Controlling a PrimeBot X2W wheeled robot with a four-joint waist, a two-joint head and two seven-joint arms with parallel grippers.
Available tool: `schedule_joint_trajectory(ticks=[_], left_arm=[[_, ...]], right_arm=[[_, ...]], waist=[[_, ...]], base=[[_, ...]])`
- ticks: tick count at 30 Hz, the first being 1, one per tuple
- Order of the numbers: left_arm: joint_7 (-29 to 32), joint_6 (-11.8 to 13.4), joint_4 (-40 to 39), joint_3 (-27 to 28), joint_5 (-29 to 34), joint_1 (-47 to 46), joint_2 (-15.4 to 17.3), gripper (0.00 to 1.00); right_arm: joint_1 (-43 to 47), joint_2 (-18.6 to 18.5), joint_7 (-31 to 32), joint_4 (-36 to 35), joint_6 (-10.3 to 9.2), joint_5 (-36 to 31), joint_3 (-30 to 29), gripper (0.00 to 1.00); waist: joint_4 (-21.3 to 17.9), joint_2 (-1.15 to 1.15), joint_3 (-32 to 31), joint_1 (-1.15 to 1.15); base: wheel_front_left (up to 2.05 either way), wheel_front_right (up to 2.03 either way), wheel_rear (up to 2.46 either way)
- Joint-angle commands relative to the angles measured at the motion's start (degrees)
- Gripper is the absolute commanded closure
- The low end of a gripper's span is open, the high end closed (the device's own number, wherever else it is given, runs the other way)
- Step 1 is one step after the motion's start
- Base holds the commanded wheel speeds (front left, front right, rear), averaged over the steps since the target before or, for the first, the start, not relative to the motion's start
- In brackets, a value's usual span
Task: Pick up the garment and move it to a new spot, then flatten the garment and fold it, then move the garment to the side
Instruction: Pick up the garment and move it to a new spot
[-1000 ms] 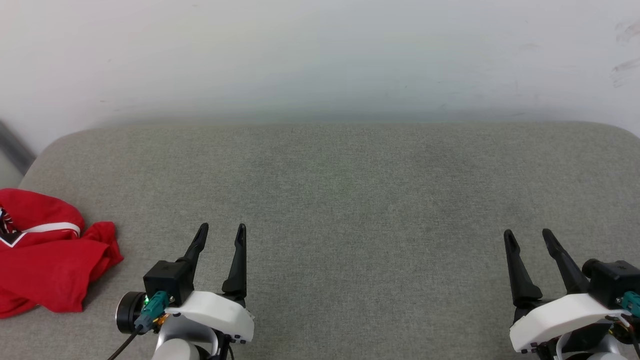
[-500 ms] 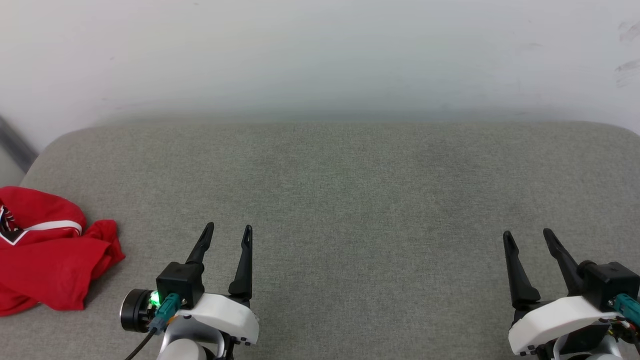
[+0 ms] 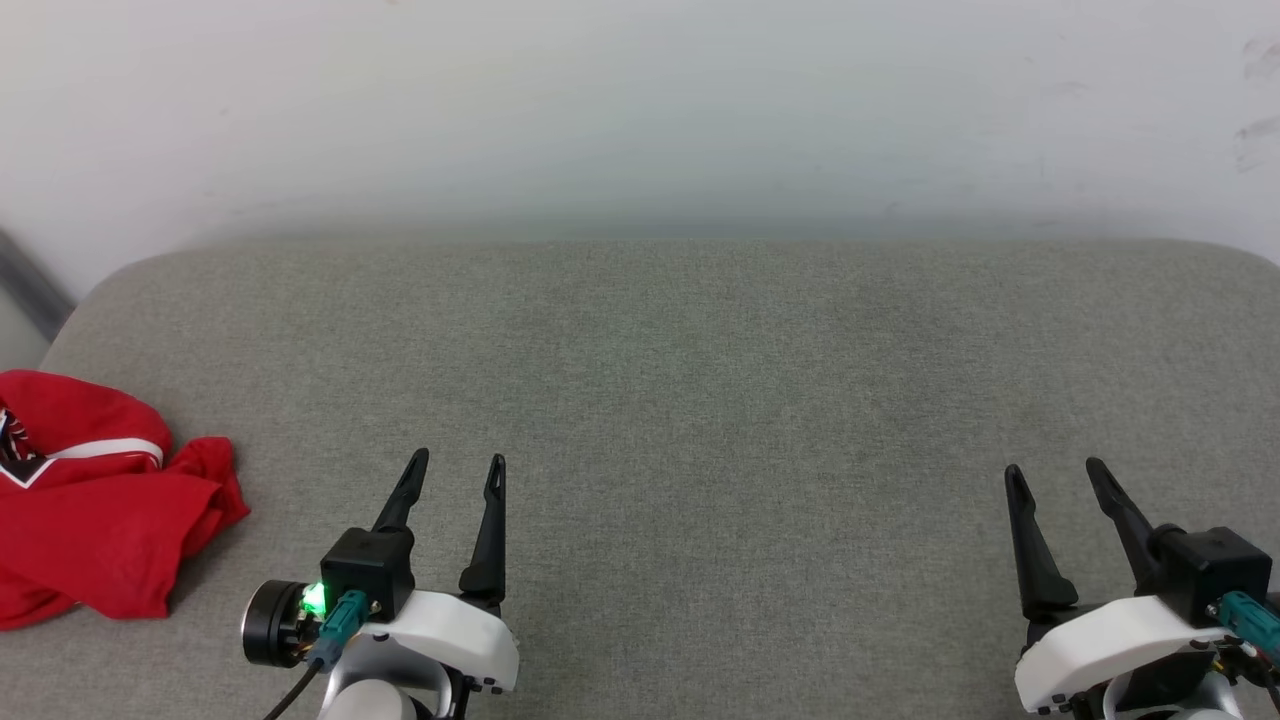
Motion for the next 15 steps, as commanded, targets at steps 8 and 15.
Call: schedule_joint_trajectory(ticks=[8, 15], left_arm=[[-0.2, 0.2, 0.6, 0.3, -0.4, -0.8, -0.2, 0.00], [-0.2, 0.3, 0.8, 0.5, -0.2, -0.7, -0.3, 0.00]], right_arm=[[-0.7, 0.3, -0.9, 1.1, -0.02, 0.5, 0.1, 0.00], [-0.8, 0.3, -1.2, 1.5, -0.02, 0.2, 0.2, 0.00]], waist=[[0.0, 0.00, 0.2, 0.00], [0.2, 0.00, 0.2, 0.00]], base=[[0.00, 0.00, 0.00], [0.00, 0.00, 0.00]])
